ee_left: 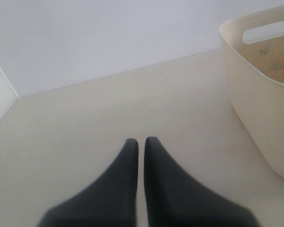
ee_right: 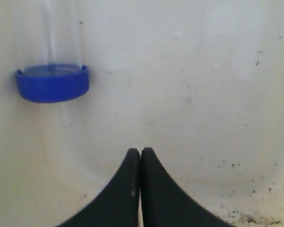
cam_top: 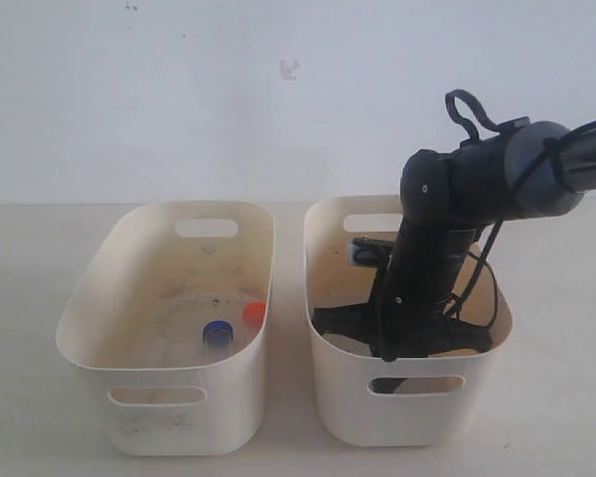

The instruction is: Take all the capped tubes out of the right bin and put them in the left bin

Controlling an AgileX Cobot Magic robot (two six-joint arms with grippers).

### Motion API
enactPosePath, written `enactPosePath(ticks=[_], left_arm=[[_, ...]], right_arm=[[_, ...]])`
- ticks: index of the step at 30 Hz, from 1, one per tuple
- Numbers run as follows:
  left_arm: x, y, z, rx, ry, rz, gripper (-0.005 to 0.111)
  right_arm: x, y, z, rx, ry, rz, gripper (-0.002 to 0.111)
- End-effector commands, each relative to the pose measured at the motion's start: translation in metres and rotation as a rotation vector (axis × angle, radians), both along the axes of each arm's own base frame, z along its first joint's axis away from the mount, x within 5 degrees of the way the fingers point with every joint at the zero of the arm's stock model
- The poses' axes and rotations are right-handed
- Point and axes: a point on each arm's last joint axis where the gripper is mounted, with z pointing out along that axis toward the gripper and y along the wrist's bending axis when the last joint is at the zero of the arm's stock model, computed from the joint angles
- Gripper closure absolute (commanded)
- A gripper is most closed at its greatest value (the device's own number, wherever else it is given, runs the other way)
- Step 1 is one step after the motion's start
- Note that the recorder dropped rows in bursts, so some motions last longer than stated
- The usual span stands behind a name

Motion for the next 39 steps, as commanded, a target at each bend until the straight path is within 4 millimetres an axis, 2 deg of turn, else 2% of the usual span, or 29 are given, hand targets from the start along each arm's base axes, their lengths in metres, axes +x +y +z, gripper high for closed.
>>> enactPosePath(ticks=[1,3,7,10,12,15,17,24,29,39], left_arm=[[0.000,0.000,0.000,0.003,-0.005,-0.003,0.103],[0.000,0.000,0.000,0.003,-0.005,-0.003,0.103],[0.000,0.000,0.000,0.003,-0.005,-0.003,0.103],[0.000,0.000,0.000,0.003,-0.005,-0.003,0.103],[0.000,0.000,0.000,0.003,-0.005,-0.003,0.103],[0.000,0.000,0.000,0.003,-0.005,-0.003,0.103],[0.000,0.000,0.000,0.003,-0.005,-0.003,0.103],[0.000,0.000,0.000,0.003,-0.005,-0.003,0.103],[0.000,0.000,0.000,0.003,-0.005,-0.003,0.103],[0.000,0.000,0.000,0.003,-0.005,-0.003,0.103]], right_arm=[[0.004,0.000,0.018,0.038,-0.098,-0.017,0.108],[0.006,0.001,0.025,0.058,-0.144,-0.034,0.108],[0.007,-0.001,0.026,0.031,-0.145,-0.003,0.108],[0.005,-0.002,0.025,0.019,-0.130,0.018,0.101],[0.004,-0.002,0.025,0.014,-0.126,0.045,0.084],[0.003,-0.004,0.025,-0.005,-0.113,0.057,0.045],[0.002,-0.005,0.025,-0.020,-0.104,0.060,0.028],[0.000,-0.012,0.017,-0.110,-0.054,0.094,0.030],[0.000,-0.011,-0.007,-0.134,0.020,0.093,0.030],[0.001,-0.008,-0.027,-0.130,0.065,0.078,0.030]])
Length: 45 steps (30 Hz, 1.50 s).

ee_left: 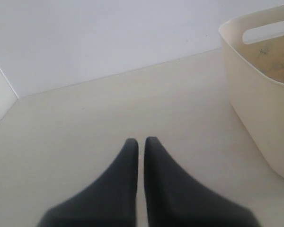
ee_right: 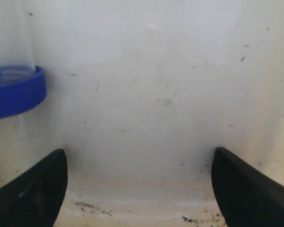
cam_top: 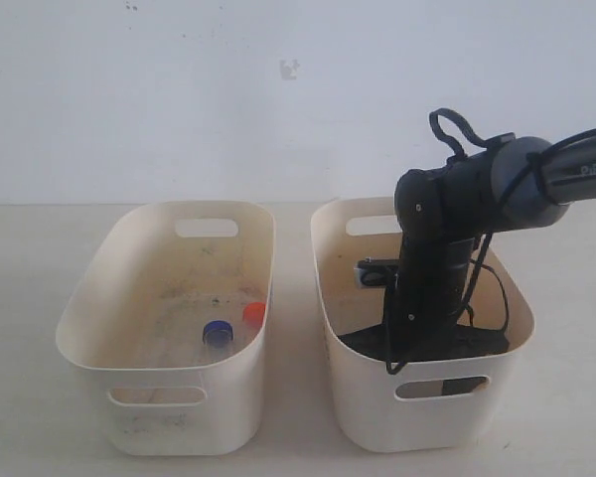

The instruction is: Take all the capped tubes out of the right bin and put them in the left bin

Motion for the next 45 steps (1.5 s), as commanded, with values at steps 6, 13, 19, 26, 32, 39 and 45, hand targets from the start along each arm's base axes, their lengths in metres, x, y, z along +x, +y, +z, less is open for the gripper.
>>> enactPosePath(ticks=[6,13,19,26,32,39,45], left_arm=[[0.000,0.000,0.000,0.003,-0.005,-0.003,0.103],[0.000,0.000,0.000,0.003,-0.005,-0.003,0.103],[0.000,0.000,0.000,0.003,-0.005,-0.003,0.103],[0.000,0.000,0.000,0.003,-0.005,-0.003,0.103],[0.000,0.000,0.000,0.003,-0.005,-0.003,0.103],[0.000,0.000,0.000,0.003,-0.005,-0.003,0.103],[0.000,0.000,0.000,0.003,-0.005,-0.003,0.103]], right_arm=[[0.002,0.002,-0.025,-0.007,0.044,-0.017,0.030],[0.004,0.004,-0.027,0.012,0.028,-0.029,0.060],[0.006,0.006,-0.027,0.026,0.001,-0.038,0.107],[0.016,0.010,-0.013,0.086,-0.124,-0.074,0.108],[0.022,0.014,0.027,0.193,-0.286,-0.122,0.082],[0.027,0.019,0.030,0.264,-0.320,-0.179,0.045],[0.028,0.020,0.031,0.271,-0.343,-0.152,0.045]])
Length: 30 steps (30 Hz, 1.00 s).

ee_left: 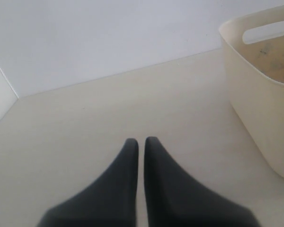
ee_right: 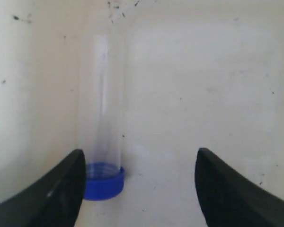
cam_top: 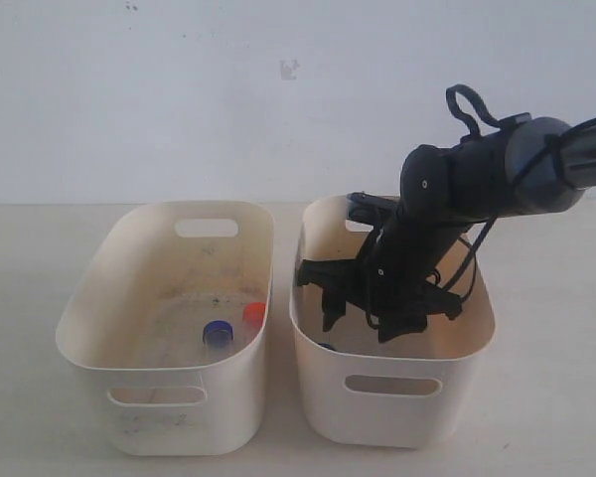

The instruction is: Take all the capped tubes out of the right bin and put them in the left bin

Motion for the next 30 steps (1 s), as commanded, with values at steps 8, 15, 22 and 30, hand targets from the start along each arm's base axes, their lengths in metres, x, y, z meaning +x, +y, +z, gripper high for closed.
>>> enactPosePath(ticks=[8,15,22,30], left_arm=[[0.000,0.000,0.000,0.003,-0.005,-0.003,0.103],[0.000,0.000,0.000,0.003,-0.005,-0.003,0.103],[0.000,0.000,0.000,0.003,-0.005,-0.003,0.103],[0.000,0.000,0.000,0.003,-0.005,-0.003,0.103]], right_arm=[[0.004,0.001,0.006,0.014,-0.079,0.036,0.045],[0.005,0.004,0.006,0.049,-0.083,0.029,0.045],[0.012,0.007,0.010,0.090,-0.163,0.006,0.045],[0.018,0.009,-0.016,0.091,-0.143,-0.028,0.045]])
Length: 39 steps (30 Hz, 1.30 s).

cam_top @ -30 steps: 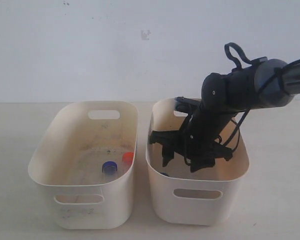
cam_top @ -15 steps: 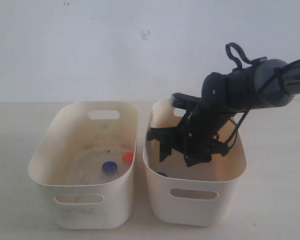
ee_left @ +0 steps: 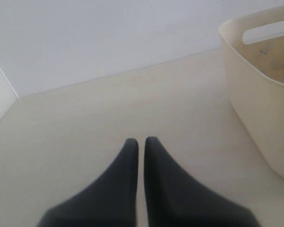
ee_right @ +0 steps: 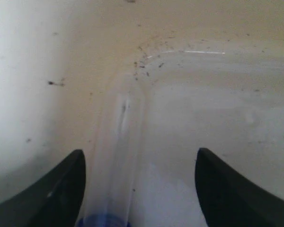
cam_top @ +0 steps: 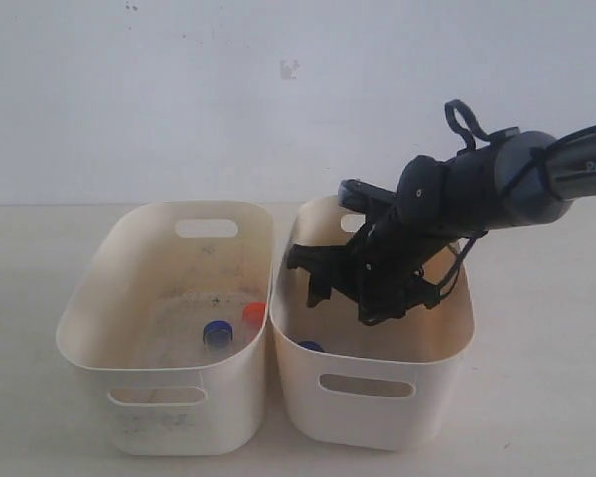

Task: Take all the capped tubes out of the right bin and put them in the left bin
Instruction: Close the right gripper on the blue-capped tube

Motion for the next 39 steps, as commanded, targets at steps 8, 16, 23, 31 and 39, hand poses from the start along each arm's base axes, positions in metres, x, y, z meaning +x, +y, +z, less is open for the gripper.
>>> enactPosePath(ticks=[8,16,23,31,39], left_arm=[[0.000,0.000,0.000,0.003,-0.005,-0.003,0.103],[0.000,0.000,0.000,0.003,-0.005,-0.003,0.103],[0.000,0.000,0.000,0.003,-0.005,-0.003,0.103],[0.000,0.000,0.000,0.003,-0.005,-0.003,0.103],[0.000,0.000,0.000,0.003,-0.005,-0.003,0.103]], right_arm=[[-0.002,0.011,-0.021,0.018,0.020,0.035,0.045],[-0.009,0.016,-0.029,-0.015,0.052,0.095,0.045],[-0.011,0.015,-0.039,-0.036,0.094,0.105,0.053],[-0.012,0.015,-0.037,-0.034,0.101,0.106,0.056],[-0.011,0.015,-0.022,-0.014,0.067,0.102,0.029]])
